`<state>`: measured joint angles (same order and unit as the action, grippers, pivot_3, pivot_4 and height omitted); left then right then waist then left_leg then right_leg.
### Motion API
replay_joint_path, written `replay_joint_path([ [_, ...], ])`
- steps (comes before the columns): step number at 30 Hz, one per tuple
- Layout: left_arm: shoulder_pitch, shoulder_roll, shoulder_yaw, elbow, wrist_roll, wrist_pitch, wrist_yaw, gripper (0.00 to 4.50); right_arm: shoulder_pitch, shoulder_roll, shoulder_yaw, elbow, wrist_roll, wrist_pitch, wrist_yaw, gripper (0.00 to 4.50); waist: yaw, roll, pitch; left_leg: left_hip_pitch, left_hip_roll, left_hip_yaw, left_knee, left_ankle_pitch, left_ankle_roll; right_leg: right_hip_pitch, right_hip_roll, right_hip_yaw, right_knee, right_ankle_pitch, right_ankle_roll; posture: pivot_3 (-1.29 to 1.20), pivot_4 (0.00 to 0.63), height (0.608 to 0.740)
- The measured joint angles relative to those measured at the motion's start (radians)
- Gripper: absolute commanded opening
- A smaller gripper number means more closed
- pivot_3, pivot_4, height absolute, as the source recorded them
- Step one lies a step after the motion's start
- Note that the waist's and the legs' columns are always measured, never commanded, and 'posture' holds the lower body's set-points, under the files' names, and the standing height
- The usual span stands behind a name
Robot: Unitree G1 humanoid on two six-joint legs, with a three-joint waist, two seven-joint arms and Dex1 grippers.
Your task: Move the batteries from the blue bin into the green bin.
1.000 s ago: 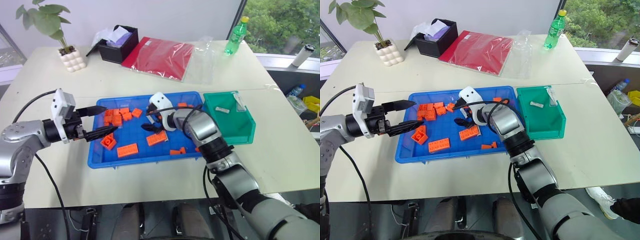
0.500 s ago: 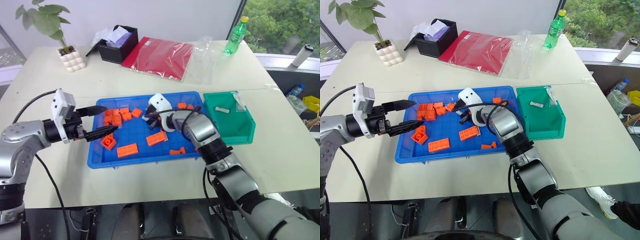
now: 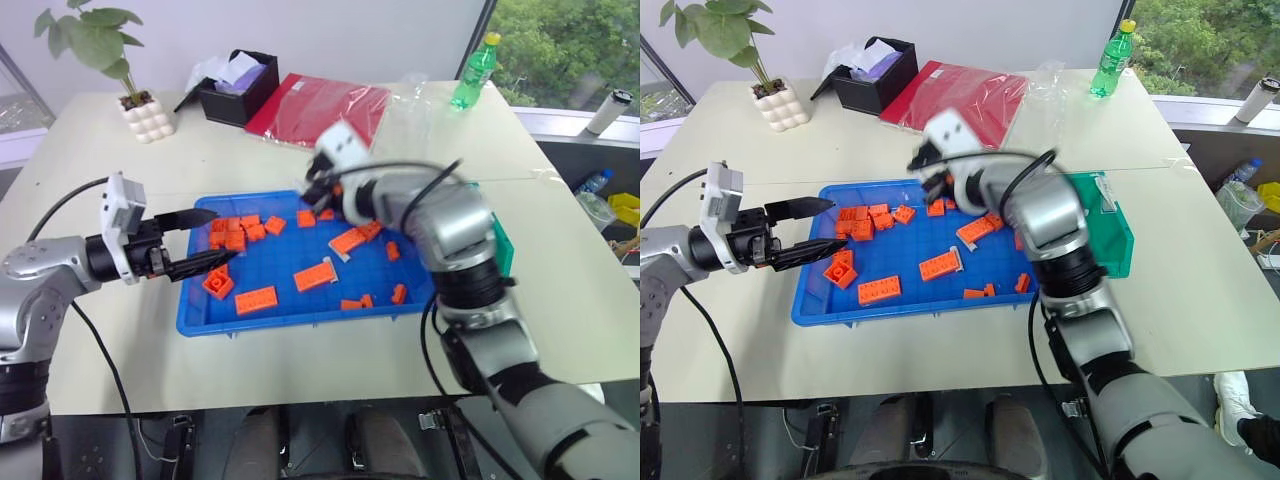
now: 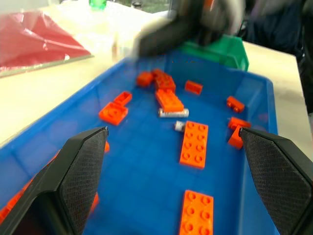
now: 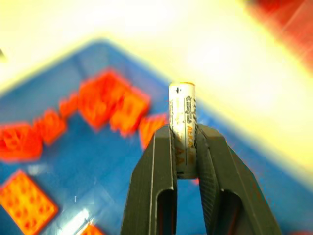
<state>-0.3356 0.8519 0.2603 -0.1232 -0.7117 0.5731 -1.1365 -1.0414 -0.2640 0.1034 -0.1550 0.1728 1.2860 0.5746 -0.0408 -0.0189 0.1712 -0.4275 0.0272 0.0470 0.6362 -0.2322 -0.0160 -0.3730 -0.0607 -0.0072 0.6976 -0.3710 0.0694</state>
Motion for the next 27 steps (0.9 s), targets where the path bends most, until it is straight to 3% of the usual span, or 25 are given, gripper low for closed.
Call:
replay_joint_path([
  [6, -0.042, -0.024, -0.016, 0.007, -0.007, -0.001, -0.032, 4.5, 0.004, -0.154, -0.078, -0.078, 0.036, 0.154, -0.029, 0.06, -0.002, 0.0, 0.0, 0.0, 0.0, 0.001, -0.002, 0.0, 0.0, -0.001, 0.0, 0.0, -0.001, 0.0, 0.0, 0.0, 0.15, 0.74],
  [15, -0.13, -0.053, -0.069, 0.067, 0.005, -0.012, -0.064, 4.5, 0.149, -0.383, -0.104, -0.084, 0.047, 0.128, -0.039, 0.06, -0.001, 0.0, 0.0, 0.0, 0.0, 0.001, -0.003, 0.0, 0.0, 0.0, 0.0, 0.0, -0.004, 0.0, 0.0, 0.0, 0.15, 0.74],
  [27, -0.143, -0.067, -0.084, 0.084, 0.025, -0.018, -0.082, 4.5, 0.33, -0.438, -0.121, -0.086, 0.047, 0.07, -0.069, 0.06, -0.001, 0.0, 0.0, 0.0, 0.0, 0.002, -0.003, 0.001, 0.0, 0.0, 0.001, 0.001, -0.004, 0.0, 0.0, 0.0, 0.15, 0.74],
])
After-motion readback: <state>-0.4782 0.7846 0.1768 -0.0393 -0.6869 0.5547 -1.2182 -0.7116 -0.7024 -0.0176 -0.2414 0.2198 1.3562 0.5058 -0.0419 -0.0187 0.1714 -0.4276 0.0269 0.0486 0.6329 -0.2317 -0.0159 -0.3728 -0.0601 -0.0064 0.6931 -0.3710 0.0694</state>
